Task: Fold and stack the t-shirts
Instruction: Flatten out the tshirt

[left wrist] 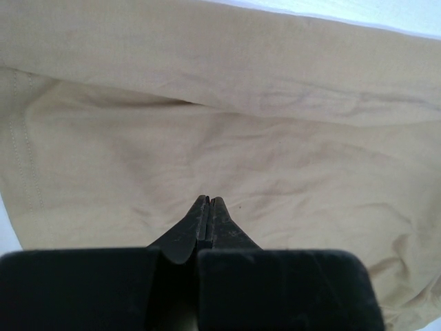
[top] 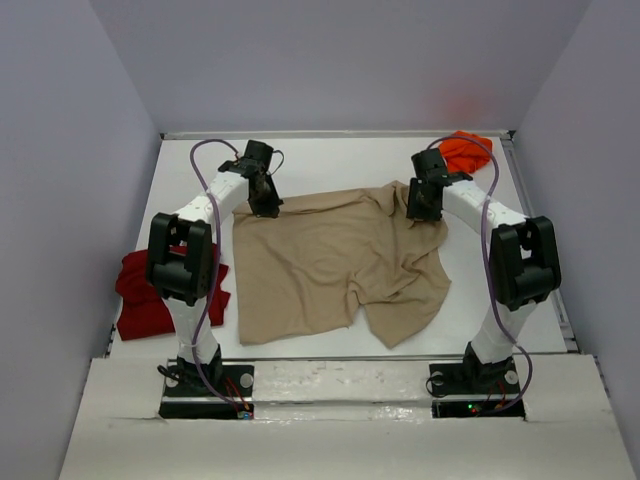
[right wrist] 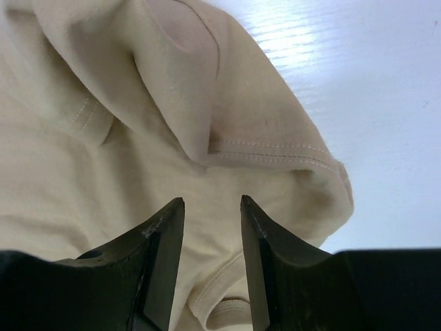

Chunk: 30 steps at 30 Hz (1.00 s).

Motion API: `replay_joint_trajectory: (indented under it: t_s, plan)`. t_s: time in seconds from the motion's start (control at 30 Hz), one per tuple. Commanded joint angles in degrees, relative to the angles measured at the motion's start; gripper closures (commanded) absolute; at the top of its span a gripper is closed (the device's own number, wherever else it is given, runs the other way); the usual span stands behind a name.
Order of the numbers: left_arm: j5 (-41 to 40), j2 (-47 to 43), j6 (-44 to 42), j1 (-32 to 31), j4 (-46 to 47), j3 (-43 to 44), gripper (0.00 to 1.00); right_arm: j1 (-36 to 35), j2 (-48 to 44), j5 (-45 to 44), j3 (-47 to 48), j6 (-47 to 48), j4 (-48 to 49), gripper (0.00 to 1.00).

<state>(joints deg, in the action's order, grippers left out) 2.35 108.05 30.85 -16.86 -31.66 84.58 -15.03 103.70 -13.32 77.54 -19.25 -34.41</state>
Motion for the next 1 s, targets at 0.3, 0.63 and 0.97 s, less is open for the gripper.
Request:
replay_joint_trajectory:
  t_s: [0.3,0.63,0.97]
  plan:
    - [3.1,-3.02,-1.59,0.95,0.89,2.18,0.94,1.14,3.17,9.73,-1.86,-0.36,8.66,0.58]
    - [2.75,-4.86,-1.94,1.31,0.9,1.38,0.91,1.76,3.26,7.7,-1.16,0.52,8.75,0.59]
    - [2.13,-10.49,-2.99,2.62,1.16,-1.16,0.91,1.76,4.66,-0.38,-2.57,-0.45,8.31,0.6]
